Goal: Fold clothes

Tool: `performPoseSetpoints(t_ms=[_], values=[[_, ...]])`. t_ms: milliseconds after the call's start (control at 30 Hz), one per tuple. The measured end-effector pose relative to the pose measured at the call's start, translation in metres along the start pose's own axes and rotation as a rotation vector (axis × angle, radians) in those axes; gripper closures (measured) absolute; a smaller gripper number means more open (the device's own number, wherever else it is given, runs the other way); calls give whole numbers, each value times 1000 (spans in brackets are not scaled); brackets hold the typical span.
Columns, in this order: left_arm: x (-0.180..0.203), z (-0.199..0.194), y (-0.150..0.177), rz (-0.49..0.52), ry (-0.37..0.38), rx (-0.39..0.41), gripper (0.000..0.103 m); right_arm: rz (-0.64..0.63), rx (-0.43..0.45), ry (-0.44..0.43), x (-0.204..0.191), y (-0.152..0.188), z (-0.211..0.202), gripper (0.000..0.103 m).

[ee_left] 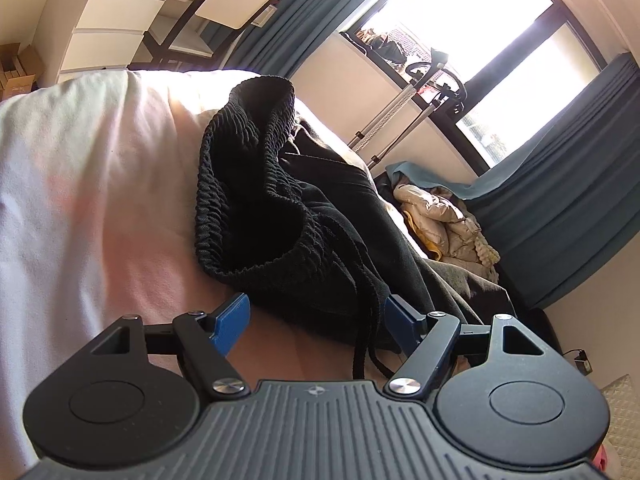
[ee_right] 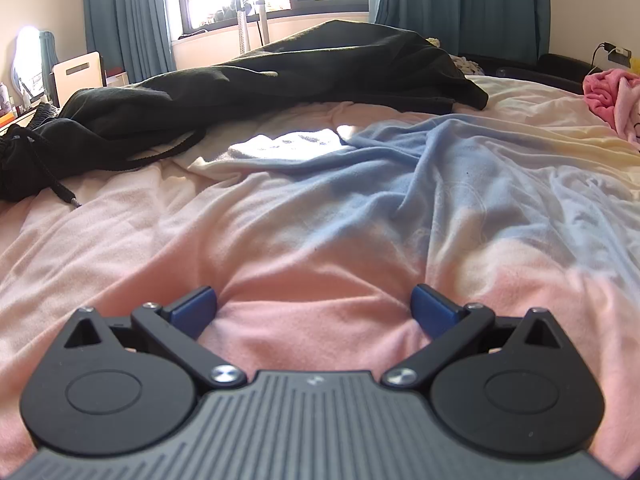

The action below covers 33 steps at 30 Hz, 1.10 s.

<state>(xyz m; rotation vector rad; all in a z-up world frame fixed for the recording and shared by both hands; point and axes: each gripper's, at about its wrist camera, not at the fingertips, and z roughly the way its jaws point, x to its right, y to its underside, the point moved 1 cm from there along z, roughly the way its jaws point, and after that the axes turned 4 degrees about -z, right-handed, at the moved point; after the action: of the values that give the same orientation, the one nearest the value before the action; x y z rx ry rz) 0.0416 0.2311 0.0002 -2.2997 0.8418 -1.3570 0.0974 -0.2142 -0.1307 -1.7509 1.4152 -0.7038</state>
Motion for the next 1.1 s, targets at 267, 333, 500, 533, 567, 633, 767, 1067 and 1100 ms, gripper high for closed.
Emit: performPoseSetpoints(t_ms=[267, 333, 500, 533, 567, 633, 767, 1067, 1100], values=[[1, 0, 3, 34, -23, 2, 26, 0, 0, 0, 0, 0, 0, 0], [-1, 0, 3, 32, -33, -2, 26, -1, 1, 0, 0, 0, 0, 0], [-10, -12, -2, -1, -24, 10, 26, 0, 0, -1, 0, 1, 0, 0], [-12, -14, -4, -5, -20, 15, 26, 0, 0, -1, 0, 1, 0, 0], [-14, -17, -5, -7, -17, 19, 26, 0, -1, -1, 0, 1, 0, 0], [-20, -20, -8, -12, -20, 26, 26, 0, -1, -1, 0, 0, 0, 0], [-33, -21, -11, -28, -24, 25, 26, 1, 0, -2, 0, 1, 0, 0], [-50, -2, -11, -44, -28, -4, 26, -11, -1, 10, -3, 0, 1, 0], [-51, 1, -11, -40, -28, -8, 26, -13, 0, 11, -4, 0, 1, 0]])
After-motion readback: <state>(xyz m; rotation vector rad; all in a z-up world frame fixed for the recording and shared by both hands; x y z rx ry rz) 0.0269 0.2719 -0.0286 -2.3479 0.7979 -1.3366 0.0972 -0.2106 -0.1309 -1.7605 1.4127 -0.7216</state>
